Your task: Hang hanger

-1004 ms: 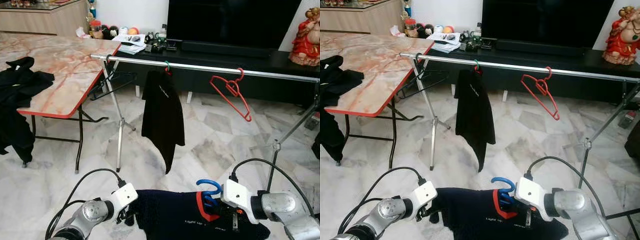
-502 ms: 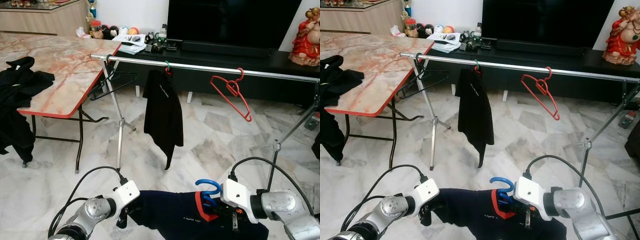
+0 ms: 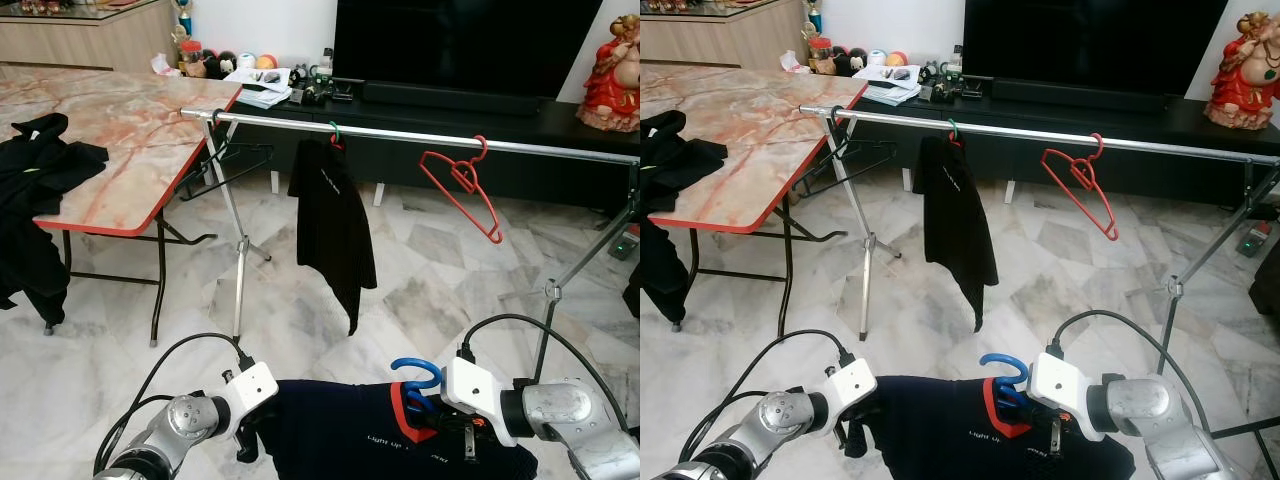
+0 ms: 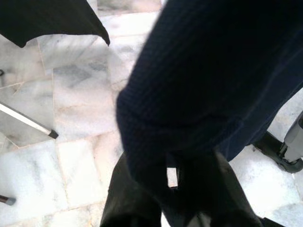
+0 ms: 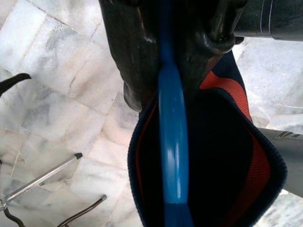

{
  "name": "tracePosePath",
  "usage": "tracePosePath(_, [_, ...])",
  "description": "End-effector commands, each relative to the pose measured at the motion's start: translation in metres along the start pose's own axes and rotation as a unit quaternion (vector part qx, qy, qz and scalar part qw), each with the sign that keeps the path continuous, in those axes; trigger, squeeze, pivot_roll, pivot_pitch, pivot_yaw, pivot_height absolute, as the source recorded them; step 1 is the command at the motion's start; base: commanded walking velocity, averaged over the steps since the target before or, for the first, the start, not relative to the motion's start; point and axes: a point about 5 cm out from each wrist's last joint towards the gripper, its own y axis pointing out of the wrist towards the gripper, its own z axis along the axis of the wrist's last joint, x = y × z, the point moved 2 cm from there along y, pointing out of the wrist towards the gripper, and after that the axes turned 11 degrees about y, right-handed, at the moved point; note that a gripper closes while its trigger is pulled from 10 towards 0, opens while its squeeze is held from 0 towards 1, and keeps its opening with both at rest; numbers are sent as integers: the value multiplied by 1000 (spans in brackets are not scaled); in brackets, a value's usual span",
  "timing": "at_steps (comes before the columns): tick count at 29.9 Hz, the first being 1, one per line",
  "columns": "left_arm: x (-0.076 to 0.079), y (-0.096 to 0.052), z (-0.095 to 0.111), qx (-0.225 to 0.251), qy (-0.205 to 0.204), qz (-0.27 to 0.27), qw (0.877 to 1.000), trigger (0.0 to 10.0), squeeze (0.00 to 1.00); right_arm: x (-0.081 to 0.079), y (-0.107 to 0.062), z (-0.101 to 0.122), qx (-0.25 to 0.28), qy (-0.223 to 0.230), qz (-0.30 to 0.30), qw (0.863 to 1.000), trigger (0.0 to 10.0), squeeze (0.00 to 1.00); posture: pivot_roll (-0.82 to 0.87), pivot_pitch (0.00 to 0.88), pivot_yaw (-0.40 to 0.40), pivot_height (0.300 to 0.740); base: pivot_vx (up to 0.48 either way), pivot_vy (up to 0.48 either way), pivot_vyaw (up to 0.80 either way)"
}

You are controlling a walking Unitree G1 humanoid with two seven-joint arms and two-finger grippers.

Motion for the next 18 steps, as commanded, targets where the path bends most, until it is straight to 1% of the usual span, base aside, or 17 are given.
tracePosePath(1, [4,-1,-3,-3,11,-17,1000,0,0,5,-5,5,3,-9,-9,1000,10000,0,-30,44,-48,740,0,0,0])
tracePosePath(9, [2,-1,-1,-2,14,-14,1000,0,0,4,-3,5,5,-7,-7,1000,10000,0,-29,49,-43,740,0,0,0])
tracePosePath(11, [0,-3,-6,-15,15,-7,1000,0,0,2,-3,2,2,-7,-4,1000,10000,0,-24,49,-44,740,0,0,0])
tracePosePath(13, [0,-4,-7,-17,15,-5,1000,0,0,2,-3,2,1,-6,-3,1000,10000,0,-24,49,-44,740,0,0,0])
tracePosePath(15, [-5,-7,-14,-36,9,18,999,0,0,2,-3,-1,-7,-8,-4,1000,10000,0,-28,48,-42,740,0,0,0])
tracePosePath(16, [-10,-9,-18,-47,-2,42,998,0,0,2,-3,-2,-10,-8,-6,1000,10000,0,-27,46,-42,740,0,0,0])
tracePosePath(17, [-11,-9,-18,-50,-4,47,998,0,0,2,-3,-2,-11,-8,-7,1000,10000,0,-27,46,-42,740,0,0,0])
tracePosePath(18, [-17,-12,-24,-71,-14,76,995,0,0,3,-4,-4,-19,-11,-9,1000,10000,0,-29,46,-42,740,0,0,0])
